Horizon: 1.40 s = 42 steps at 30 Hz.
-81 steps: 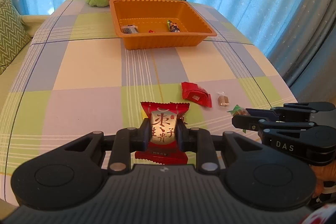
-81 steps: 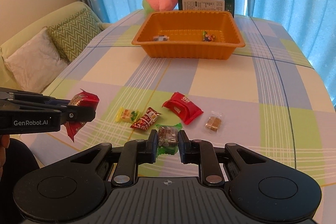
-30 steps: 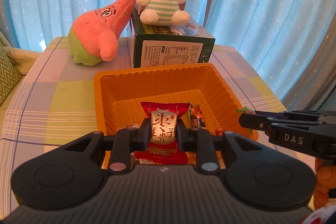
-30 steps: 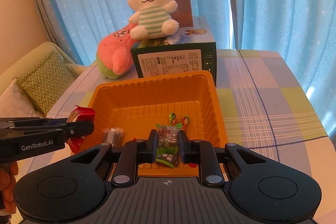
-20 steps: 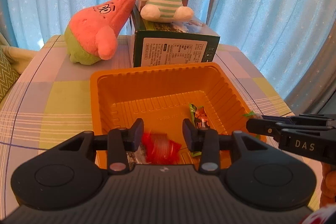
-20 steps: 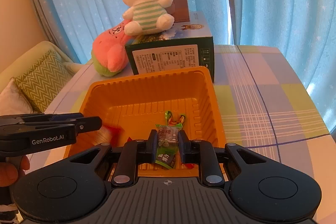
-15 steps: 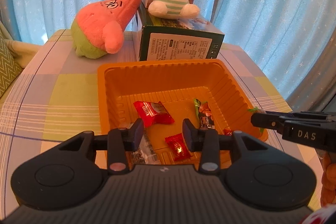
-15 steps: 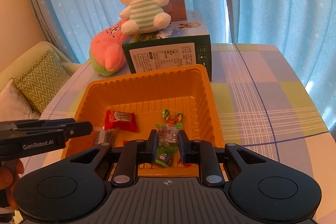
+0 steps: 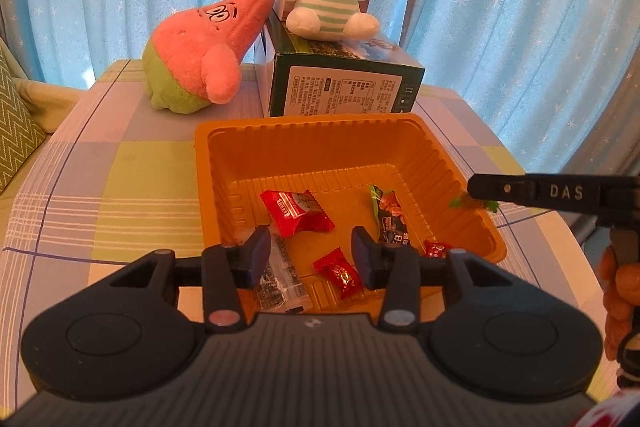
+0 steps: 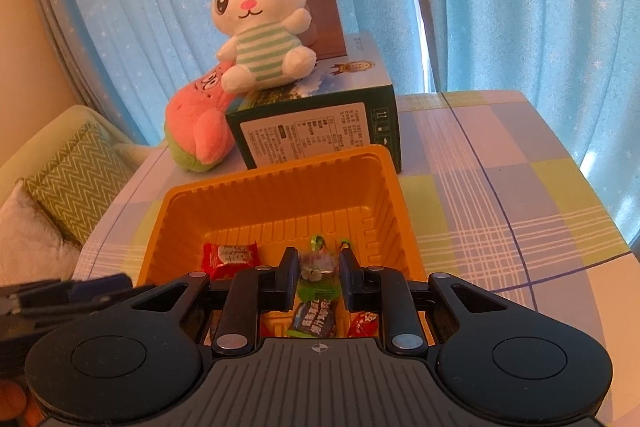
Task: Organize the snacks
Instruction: 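Move both tools back over the remaining snacks on the table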
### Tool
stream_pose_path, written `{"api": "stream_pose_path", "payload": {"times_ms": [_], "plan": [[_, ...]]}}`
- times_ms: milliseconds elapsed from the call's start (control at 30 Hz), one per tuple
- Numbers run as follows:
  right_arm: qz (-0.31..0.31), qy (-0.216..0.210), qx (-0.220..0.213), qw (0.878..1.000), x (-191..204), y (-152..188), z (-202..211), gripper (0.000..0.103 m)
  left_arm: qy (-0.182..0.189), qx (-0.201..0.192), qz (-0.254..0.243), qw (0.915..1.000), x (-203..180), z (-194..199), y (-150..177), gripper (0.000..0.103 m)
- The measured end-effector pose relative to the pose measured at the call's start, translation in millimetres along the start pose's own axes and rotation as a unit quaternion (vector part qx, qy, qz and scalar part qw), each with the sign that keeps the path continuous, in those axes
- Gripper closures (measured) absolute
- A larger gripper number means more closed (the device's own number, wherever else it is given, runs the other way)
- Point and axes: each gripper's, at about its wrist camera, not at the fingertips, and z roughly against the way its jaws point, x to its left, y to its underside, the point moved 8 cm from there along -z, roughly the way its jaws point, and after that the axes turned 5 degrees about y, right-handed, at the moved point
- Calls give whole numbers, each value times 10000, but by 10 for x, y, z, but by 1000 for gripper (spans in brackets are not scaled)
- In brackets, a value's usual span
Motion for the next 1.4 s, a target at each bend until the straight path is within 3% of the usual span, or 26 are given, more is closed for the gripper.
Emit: {"api": "stream_pose_path", "payload": {"times_ms": [33, 100, 433, 967, 1400], "plan": [[-66, 6, -5, 10000, -28, 2, 3, 51, -9, -4, 7, 10000, 6, 18, 14, 58], [-198, 3, -127, 9997, -90, 8, 57, 41, -25, -35, 21, 10000, 16, 60, 45, 53], [-509, 119, -23, 9986, -271, 387, 489, 40, -184, -150, 204, 9995, -32, 406, 337, 44], [-382, 292, -104, 9988, -96, 1237, 1674, 40, -331, -318, 335, 9984, -509, 1416, 950, 32], [-320, 410, -6, 9986, -9, 1861, 2183, 40, -305, -230, 371, 9986, -692, 1968, 1443, 22]]}}
